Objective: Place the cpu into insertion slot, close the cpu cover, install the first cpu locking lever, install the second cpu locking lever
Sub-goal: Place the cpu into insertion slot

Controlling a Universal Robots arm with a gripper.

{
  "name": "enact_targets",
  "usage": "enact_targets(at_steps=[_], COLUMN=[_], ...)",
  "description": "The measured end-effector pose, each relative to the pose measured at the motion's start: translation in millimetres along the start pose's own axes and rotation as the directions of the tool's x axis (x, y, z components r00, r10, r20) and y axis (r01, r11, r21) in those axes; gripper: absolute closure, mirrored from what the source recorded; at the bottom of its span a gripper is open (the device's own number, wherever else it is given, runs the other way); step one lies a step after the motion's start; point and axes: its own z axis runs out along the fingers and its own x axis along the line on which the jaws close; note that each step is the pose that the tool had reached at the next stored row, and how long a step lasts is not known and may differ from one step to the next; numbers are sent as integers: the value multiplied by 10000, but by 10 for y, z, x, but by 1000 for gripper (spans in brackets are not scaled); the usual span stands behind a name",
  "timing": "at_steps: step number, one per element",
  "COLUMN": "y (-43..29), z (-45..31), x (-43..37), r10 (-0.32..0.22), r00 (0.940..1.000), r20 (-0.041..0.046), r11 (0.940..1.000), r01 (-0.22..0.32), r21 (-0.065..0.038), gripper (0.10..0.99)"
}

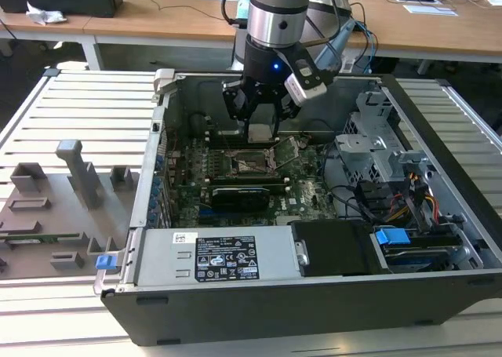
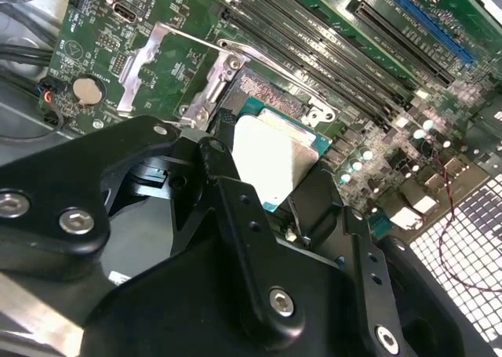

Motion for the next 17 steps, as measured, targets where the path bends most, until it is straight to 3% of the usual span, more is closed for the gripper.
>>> enact_targets(at_steps=[12, 17], y=[-2, -2], z=[147, 151], x=[0, 0], r10=[0, 0], r00=[10000, 10000], r20=[0, -1], r11=[10000, 10000], r01=[0, 0], r21=[1, 0], gripper=[545, 545])
